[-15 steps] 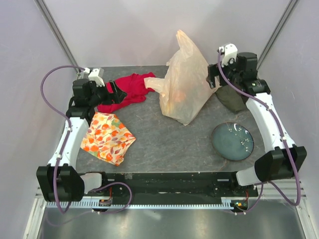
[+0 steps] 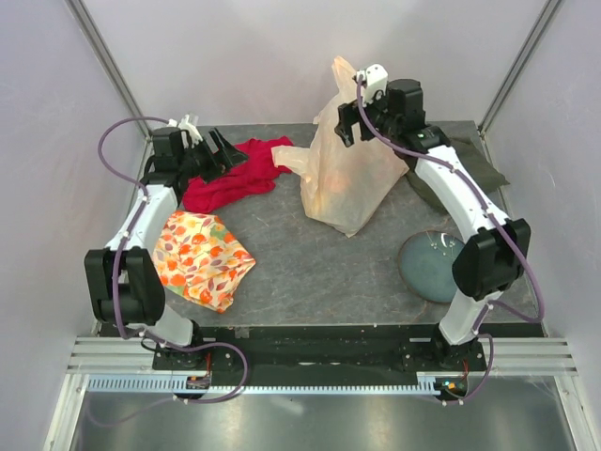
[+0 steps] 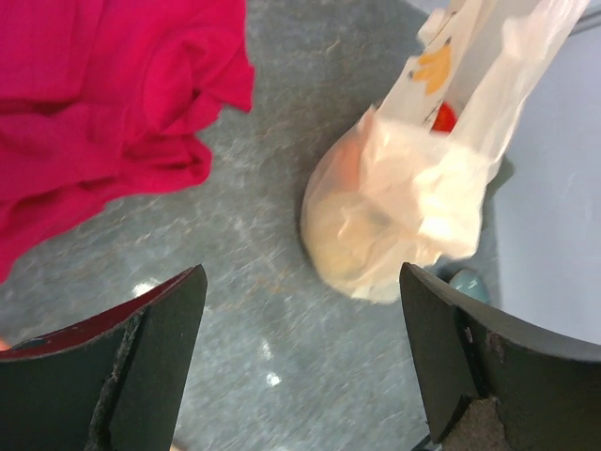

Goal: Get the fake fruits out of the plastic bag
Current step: Adjust the plastic bag at the center of the board.

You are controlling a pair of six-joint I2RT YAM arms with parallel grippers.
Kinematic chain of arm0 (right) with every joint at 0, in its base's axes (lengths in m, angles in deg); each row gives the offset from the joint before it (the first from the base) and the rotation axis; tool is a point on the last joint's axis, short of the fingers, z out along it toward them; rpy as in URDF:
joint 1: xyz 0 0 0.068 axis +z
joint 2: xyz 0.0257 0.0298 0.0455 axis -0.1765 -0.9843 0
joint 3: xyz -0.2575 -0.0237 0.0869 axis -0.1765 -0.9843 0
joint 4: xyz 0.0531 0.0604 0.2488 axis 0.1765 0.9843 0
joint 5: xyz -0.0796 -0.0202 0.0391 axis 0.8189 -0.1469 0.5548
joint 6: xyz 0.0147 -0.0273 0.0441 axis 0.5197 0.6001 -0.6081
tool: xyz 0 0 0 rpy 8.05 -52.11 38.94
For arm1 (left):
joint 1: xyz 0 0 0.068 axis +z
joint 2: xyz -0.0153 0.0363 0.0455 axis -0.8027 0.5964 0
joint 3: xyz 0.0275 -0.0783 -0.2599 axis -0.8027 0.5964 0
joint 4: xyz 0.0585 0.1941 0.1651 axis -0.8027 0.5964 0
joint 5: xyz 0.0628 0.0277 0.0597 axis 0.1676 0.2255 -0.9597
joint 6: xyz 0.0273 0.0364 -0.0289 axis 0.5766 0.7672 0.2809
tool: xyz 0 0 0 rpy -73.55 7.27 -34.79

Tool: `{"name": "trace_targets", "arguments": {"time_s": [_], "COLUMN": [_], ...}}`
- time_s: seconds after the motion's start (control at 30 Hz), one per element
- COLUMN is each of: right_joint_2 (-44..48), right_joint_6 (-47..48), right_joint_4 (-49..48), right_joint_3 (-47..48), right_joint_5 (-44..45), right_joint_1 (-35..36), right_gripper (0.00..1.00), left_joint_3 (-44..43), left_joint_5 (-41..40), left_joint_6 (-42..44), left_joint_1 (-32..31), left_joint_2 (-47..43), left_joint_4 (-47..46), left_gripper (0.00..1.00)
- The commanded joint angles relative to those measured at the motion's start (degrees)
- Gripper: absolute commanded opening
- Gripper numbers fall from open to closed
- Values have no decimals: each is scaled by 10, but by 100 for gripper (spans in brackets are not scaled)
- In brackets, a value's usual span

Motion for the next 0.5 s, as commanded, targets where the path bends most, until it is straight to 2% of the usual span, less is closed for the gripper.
{"name": "trace_targets", "arguments": {"time_s": [0.0,0.1,0.23,0.33,0.47], "right_joint_2": [-46,-82,-130,-169,-214], "right_joint_6": [-25,-33,-12,9,27], "right_joint_4": [-67,-88,-120,-136,-160], "right_joint_3": [76,117,158,182,202], "right_joint_5": [102,168,273,304,344], "right_joint_1": [16,27,42,47,53], "right_gripper": [98,98,98,98,98], "left_joint_3": [-79,-123,-156,-164,-187], "left_joint_5": [45,48,24,-6,-37], "left_joint_6": [-75,-104,-188,-240,-268], "left_joint_1": [-22,-40,-64,-82,-111], "left_joint_2": [61,94,135,150,174], "left_joint_4": [-61,-69,-66,-53,-15], "left_gripper": [90,91,91,90,88]}}
